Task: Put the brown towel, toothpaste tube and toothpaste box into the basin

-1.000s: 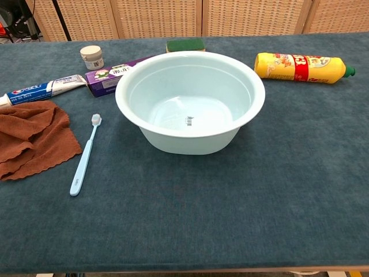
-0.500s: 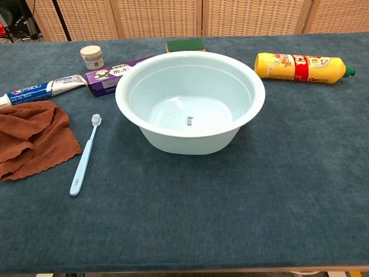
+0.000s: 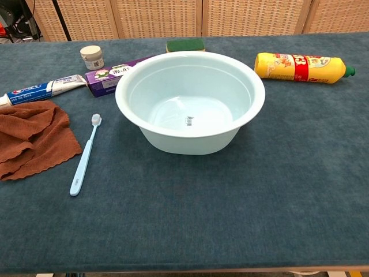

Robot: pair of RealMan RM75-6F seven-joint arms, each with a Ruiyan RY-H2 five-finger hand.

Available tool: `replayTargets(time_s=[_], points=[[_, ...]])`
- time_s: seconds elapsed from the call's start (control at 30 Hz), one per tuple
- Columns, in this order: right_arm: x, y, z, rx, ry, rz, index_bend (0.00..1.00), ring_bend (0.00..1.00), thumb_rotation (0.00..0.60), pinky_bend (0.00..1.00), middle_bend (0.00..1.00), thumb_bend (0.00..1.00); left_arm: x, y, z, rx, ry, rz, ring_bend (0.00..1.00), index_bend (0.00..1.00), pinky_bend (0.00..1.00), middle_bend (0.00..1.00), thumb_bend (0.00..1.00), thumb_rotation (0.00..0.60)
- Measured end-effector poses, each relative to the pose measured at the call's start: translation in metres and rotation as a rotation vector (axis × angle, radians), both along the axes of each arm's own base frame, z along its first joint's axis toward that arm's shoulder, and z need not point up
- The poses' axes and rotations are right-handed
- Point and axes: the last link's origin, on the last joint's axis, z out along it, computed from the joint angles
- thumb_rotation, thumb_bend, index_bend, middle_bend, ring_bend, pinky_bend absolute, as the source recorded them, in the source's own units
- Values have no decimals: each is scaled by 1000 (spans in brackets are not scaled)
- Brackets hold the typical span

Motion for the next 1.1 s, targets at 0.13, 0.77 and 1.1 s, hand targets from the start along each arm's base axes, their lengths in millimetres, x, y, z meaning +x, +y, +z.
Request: replayTargets(time_s=[0.13,0.77,1.1], points=[[0,0,-1,5,3,-1,0,0,600,0,0,94,-1,1,-1,-3,-3,12,0,0,0,0,246,600],[0,1,-4,10,4,-2,0,0,600,0,0,96,0,15,4,-21,23,39,0,0,0,0,246,600],[0,1,-3,12,5,-2,0,0,600,0,0,95,0,19,3,-32,21,51,0,0,0,0,246,600]])
